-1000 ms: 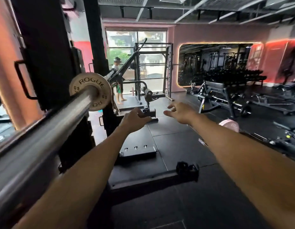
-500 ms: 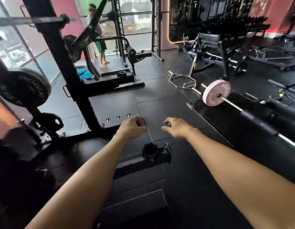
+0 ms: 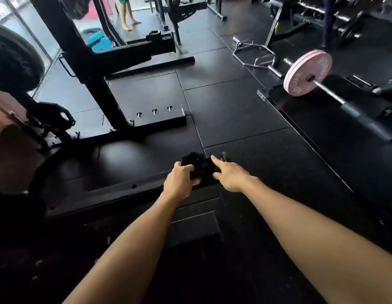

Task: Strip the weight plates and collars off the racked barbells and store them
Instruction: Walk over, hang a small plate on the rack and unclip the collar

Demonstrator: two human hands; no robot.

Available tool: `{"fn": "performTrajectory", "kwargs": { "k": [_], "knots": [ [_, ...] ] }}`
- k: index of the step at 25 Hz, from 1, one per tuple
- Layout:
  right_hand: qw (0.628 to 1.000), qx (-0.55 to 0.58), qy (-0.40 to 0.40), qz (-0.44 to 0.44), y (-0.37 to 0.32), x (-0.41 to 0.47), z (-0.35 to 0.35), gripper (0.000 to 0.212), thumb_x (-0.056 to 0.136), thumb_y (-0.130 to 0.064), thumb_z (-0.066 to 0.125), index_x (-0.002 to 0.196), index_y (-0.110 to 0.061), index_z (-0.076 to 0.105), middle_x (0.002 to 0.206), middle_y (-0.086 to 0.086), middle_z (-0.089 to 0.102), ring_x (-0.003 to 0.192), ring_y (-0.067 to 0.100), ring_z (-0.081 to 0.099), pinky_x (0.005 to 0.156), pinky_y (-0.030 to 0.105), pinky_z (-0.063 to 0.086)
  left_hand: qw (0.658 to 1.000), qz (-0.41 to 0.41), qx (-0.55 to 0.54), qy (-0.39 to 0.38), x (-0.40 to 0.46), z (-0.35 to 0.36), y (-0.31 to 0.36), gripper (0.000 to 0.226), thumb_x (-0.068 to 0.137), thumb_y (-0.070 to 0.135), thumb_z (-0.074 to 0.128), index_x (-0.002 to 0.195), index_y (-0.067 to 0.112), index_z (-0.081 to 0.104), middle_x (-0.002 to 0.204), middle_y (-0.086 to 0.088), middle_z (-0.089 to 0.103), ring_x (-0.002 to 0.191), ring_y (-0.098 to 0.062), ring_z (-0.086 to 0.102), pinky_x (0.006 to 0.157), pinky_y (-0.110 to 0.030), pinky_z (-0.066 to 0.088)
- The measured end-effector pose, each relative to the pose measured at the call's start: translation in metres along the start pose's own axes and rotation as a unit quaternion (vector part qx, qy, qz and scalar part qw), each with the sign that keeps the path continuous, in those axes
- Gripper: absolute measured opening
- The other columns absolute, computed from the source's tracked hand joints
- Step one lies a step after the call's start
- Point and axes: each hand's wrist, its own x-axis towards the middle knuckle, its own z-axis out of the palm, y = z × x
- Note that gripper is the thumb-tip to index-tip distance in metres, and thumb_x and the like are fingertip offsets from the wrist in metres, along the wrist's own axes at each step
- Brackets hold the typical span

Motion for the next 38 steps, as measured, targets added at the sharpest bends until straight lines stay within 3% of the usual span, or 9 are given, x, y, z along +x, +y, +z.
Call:
{"fn": "performTrajectory", "kwargs": {
  "k": [8, 14, 17, 21, 25, 28, 32, 36, 38],
  "knots": [
    [0.997, 0.035, 0.049, -0.048, -0.027, -0.047, -0.018, 0.056, 0.102, -0.031, 0.041, 0.152, -0.039, 0.017, 0.153, 0.007, 0.037, 0.138, 0.03, 0.038, 0.109, 0.039, 0.033, 0.995, 0.03, -0.089, 0.031, -0.036, -0.046, -0.018, 0.025, 0.084, 0.018, 0.072, 0.108, 0.013, 0.068, 0.107, -0.008, 0.055, 0.101, -0.028, 0.055, 0.081, -0.024, 0.036],
    [0.975, 0.16, 0.133, -0.075, -0.084, -0.153, -0.025, 0.04, 0.1, -0.032, 0.047, 0.137, -0.017, 0.052, 0.133, 0.009, 0.06, 0.116, 0.027, 0.061, 0.102, 0.035, 0.044, 0.985, 0.121, -0.11, 0.055, -0.143, -0.117, -0.02, 0.021, 0.085, 0.007, 0.07, 0.105, 0.0, 0.067, 0.103, -0.013, 0.062, 0.09, -0.024, 0.056, 0.081, -0.029, 0.042],
    [0.965, 0.191, 0.154, -0.093, -0.117, -0.225, -0.022, 0.03, 0.1, -0.035, 0.048, 0.117, -0.016, 0.064, 0.114, 0.009, 0.069, 0.096, 0.026, 0.069, 0.089, 0.042, 0.052, 0.972, 0.15, -0.172, 0.057, -0.218, -0.158, -0.029, 0.019, 0.087, 0.001, 0.063, 0.106, 0.003, 0.066, 0.087, -0.007, 0.057, 0.077, -0.018, 0.05, 0.064, -0.027, 0.043],
    [0.948, 0.244, 0.159, -0.127, -0.161, -0.315, -0.017, 0.032, 0.098, -0.034, 0.051, 0.121, -0.014, 0.06, 0.12, 0.01, 0.065, 0.087, 0.031, 0.071, 0.077, 0.047, 0.056, 0.948, 0.171, -0.266, 0.037, -0.311, -0.207, -0.041, 0.019, 0.092, 0.0, 0.056, 0.091, 0.019, 0.059, 0.072, -0.002, 0.053, 0.056, -0.011, 0.046, 0.049, -0.018, 0.038],
    [0.931, 0.292, 0.162, -0.151, -0.214, -0.407, -0.027, 0.032, 0.1, -0.032, 0.049, 0.126, -0.014, 0.054, 0.12, 0.011, 0.062, 0.072, 0.024, 0.068, 0.049, 0.028, 0.049, 0.9, 0.173, -0.399, 0.02, -0.404, -0.255, -0.041, 0.016, 0.095, 0.001, 0.055, 0.097, 0.017, 0.052, 0.09, -0.005, 0.053, 0.08, -0.017, 0.053, 0.072, -0.031, 0.055],
    [0.918, 0.314, 0.164, -0.177, -0.251, -0.471, -0.034, 0.022, 0.101, -0.031, 0.046, 0.117, -0.017, 0.053, 0.114, 0.016, 0.063, 0.069, 0.023, 0.069, 0.056, 0.03, 0.054, 0.867, 0.179, -0.463, 0.047, -0.465, -0.289, -0.042, 0.016, 0.097, 0.004, 0.053, 0.103, 0.018, 0.047, 0.092, -0.003, 0.055, 0.081, -0.018, 0.055, 0.076, -0.035, 0.057],
    [0.902, 0.336, 0.166, -0.214, -0.281, -0.545, -0.028, 0.03, 0.101, -0.028, 0.046, 0.116, -0.003, 0.053, 0.104, 0.029, 0.067, 0.08, 0.036, 0.07, 0.076, 0.043, 0.057, 0.814, 0.17, -0.544, 0.111, -0.537, -0.321, -0.042, 0.024, 0.097, 0.013, 0.057, 0.113, 0.011, 0.04, 0.108, -0.005, 0.051, 0.096, -0.023, 0.059, 0.077, -0.036, 0.06],
    [0.888, 0.36, 0.155, -0.239, -0.299, -0.622, -0.009, 0.04, 0.101, -0.028, 0.046, 0.124, 0.005, 0.049, 0.106, 0.035, 0.064, 0.078, 0.037, 0.071, 0.069, 0.038, 0.061, 0.804, 0.162, -0.558, 0.129, -0.616, -0.33, -0.04, 0.037, 0.096, 0.027, 0.059, 0.112, -0.006, 0.055, 0.108, -0.016, 0.064, 0.09, -0.022, 0.066, 0.063, -0.029, 0.06],
    [0.886, 0.368, 0.151, -0.239, -0.306, -0.651, 0.002, 0.041, 0.102, -0.026, 0.046, 0.126, 0.007, 0.045, 0.105, 0.034, 0.063, 0.066, 0.031, 0.071, 0.06, 0.034, 0.062, 0.815, 0.16, -0.548, 0.105, -0.652, -0.331, -0.042, 0.042, 0.094, 0.033, 0.061, 0.117, -0.003, 0.062, 0.108, -0.012, 0.071, 0.091, -0.017, 0.069, 0.065, -0.028, 0.059]
  ]
}}
